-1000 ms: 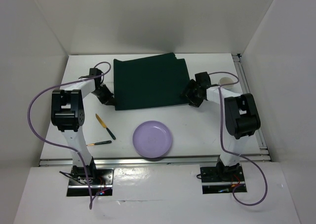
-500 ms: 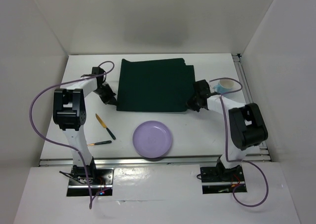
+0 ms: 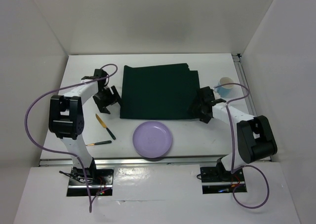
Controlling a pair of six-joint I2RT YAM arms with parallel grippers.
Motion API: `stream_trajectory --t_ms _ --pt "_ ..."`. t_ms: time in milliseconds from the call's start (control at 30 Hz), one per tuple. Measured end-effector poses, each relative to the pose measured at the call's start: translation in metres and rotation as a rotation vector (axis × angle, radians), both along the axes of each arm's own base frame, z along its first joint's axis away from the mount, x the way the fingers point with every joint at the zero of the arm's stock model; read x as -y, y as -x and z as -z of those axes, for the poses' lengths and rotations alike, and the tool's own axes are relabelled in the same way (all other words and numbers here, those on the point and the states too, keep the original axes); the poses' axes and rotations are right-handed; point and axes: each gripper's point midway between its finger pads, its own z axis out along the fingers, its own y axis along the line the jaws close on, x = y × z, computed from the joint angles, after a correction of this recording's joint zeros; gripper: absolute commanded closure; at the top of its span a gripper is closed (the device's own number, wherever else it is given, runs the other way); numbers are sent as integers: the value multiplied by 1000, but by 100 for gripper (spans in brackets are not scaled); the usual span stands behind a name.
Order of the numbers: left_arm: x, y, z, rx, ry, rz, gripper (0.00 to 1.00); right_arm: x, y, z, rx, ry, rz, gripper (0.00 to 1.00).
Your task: Set the dinner table for one person
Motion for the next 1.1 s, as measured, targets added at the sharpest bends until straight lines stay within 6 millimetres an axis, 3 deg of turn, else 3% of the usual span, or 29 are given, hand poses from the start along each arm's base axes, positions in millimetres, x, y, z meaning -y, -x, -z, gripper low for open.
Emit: stream_trajectory --t_ms 33,167,300,367,400,500,600,700,767,867,1033,1100 --pt "-4 0 -3 -4 -20 -3 6 2 3 1 -8 15 -4 8" --pt "-18 -16 -26 34 -88 -23 3 8 10 -13 -11 72 -25 6" --pt "-27 -39 -70 148 -141 -22 8 16 0 -64 101 117 -46 9" --pt "-28 -43 -99 225 -159 -10 9 13 -10 -103 196 122 -111 8" --pt "-28 -43 -110 255 -165 -5 9 12 -12 -110 215 122 -129 7" --pt "-20 -32 -147 352 -168 32 11 -16 -8 -132 264 90 -284 5" --pt "-12 -17 -173 421 -154 58 11 -71 26 -121 228 28 -521 4" --pt "-10 3 -180 454 -148 75 9 -114 80 -87 113 -62 -739 4" --pt "-13 16 -176 447 -157 70 7 -125 109 -63 20 -98 -818 5" --pt "-19 34 -162 413 -175 39 7 -129 133 -36 -92 -123 -865 8" --pt "-28 58 -137 348 -205 -2 7 -135 143 -6 -182 -132 -895 22" --pt "-33 63 -130 328 -226 -27 7 -141 145 3 -195 -129 -915 37"
